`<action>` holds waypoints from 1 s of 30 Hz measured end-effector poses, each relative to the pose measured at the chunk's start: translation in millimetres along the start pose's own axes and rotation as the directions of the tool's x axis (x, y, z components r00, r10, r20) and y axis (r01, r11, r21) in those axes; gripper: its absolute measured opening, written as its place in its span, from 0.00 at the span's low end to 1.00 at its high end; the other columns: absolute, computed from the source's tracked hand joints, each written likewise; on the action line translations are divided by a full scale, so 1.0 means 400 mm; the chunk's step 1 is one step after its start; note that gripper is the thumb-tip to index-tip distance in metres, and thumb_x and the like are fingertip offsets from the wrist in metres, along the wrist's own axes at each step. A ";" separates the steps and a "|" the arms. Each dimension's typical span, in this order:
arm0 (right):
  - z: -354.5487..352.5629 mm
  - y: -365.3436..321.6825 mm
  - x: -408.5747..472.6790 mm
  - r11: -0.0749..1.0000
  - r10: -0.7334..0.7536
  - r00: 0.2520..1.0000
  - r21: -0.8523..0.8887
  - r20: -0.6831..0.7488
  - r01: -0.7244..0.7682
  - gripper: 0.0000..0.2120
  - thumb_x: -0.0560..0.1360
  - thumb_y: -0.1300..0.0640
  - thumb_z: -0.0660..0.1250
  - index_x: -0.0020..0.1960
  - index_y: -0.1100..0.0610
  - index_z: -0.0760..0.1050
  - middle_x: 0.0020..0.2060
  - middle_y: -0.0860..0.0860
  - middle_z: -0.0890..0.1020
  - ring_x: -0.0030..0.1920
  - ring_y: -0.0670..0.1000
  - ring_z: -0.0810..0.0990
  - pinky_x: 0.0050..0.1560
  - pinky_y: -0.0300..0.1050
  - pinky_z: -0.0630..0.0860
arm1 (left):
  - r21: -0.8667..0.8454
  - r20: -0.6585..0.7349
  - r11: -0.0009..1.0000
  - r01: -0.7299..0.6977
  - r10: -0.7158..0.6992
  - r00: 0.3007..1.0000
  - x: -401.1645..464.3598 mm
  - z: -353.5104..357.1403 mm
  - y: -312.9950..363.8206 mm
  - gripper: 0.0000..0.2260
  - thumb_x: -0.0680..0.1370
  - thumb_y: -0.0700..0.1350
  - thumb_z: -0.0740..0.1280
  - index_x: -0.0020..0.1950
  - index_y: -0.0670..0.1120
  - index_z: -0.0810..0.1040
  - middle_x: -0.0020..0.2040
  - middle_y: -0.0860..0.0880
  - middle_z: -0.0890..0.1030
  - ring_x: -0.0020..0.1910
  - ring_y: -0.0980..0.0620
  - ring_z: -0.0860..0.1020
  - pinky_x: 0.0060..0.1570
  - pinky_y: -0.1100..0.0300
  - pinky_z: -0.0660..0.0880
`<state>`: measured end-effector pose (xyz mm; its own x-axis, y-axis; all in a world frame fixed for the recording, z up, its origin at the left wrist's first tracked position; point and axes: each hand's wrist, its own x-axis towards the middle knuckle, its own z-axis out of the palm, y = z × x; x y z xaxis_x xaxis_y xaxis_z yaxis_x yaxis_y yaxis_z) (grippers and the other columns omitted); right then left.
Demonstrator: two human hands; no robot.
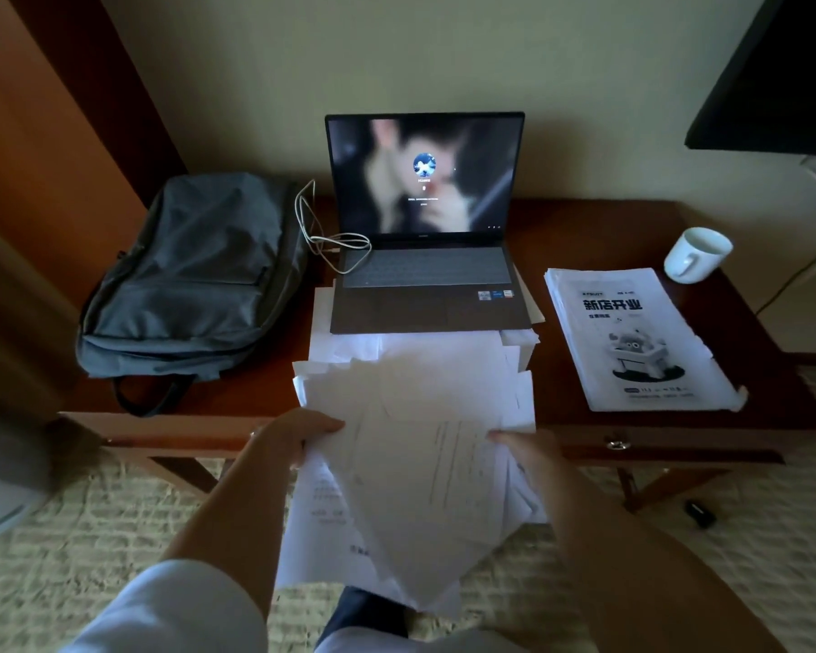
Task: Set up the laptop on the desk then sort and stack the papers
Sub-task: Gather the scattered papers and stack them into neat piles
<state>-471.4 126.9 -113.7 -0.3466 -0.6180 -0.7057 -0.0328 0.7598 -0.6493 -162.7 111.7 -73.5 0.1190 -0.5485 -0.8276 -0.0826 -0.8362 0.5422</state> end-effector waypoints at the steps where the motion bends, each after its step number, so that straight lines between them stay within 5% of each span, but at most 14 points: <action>1: 0.003 -0.008 -0.009 1.000 0.002 0.999 -0.024 0.041 -0.001 0.15 0.67 0.60 0.77 0.45 0.61 0.72 0.39 0.54 0.75 0.42 0.55 0.75 0.42 0.46 0.71 | 0.009 0.023 1.000 -0.013 0.013 1.000 -0.021 0.011 0.002 0.13 0.73 0.32 0.70 0.56 0.33 0.74 0.55 0.35 0.78 0.57 0.36 0.76 0.59 0.41 0.73; 8: -0.047 -0.039 -0.074 0.974 0.001 0.983 -0.222 0.186 0.041 0.19 0.71 0.65 0.71 0.60 0.67 0.72 0.54 0.56 0.74 0.58 0.60 0.74 0.50 0.47 0.68 | 0.283 0.003 0.959 0.032 -0.035 0.999 -0.098 0.011 -0.004 0.15 0.72 0.33 0.71 0.57 0.34 0.75 0.57 0.36 0.77 0.53 0.39 0.76 0.62 0.46 0.72; 15: -0.101 0.010 -0.120 0.969 -0.016 0.939 -0.228 0.345 0.100 0.24 0.60 0.60 0.77 0.55 0.61 0.78 0.57 0.58 0.79 0.57 0.62 0.76 0.62 0.57 0.72 | 0.295 -0.082 0.955 0.008 0.017 0.996 -0.205 0.028 -0.030 0.20 0.71 0.34 0.72 0.60 0.37 0.70 0.59 0.37 0.75 0.62 0.38 0.73 0.57 0.46 0.71; 21: -0.135 0.022 -0.186 0.984 -0.010 0.896 -0.155 0.445 0.089 0.30 0.56 0.60 0.78 0.58 0.59 0.76 0.58 0.58 0.78 0.58 0.61 0.76 0.61 0.55 0.72 | 0.249 -0.088 0.967 -0.063 0.087 0.992 -0.262 0.052 -0.057 0.22 0.70 0.33 0.71 0.63 0.36 0.72 0.57 0.36 0.77 0.56 0.37 0.75 0.53 0.45 0.72; 27: -0.181 0.010 -0.244 0.992 -0.127 0.880 0.040 0.457 0.122 0.10 0.69 0.66 0.68 0.50 0.63 0.77 0.45 0.59 0.82 0.44 0.58 0.80 0.41 0.47 0.75 | 0.173 -0.106 0.967 -0.189 0.209 0.972 -0.303 0.092 -0.068 0.01 0.75 0.32 0.64 0.44 0.35 0.75 0.44 0.38 0.77 0.40 0.42 0.74 0.48 0.52 0.71; 30: -0.187 0.010 -0.236 0.983 -0.165 0.895 0.139 0.415 0.117 0.15 0.67 0.66 0.69 0.53 0.65 0.77 0.45 0.60 0.83 0.46 0.60 0.81 0.47 0.50 0.77 | 0.102 -0.077 0.967 -0.232 0.240 0.968 -0.311 0.101 -0.057 0.03 0.75 0.33 0.63 0.48 0.36 0.75 0.45 0.37 0.78 0.41 0.40 0.76 0.50 0.49 0.73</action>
<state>-508.9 203.4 -28.2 0.0838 -0.7622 -0.6419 0.0576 0.6468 -0.7605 -215.5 199.0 11.4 0.1717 -0.7320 -0.6593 -0.2083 -0.6811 0.7020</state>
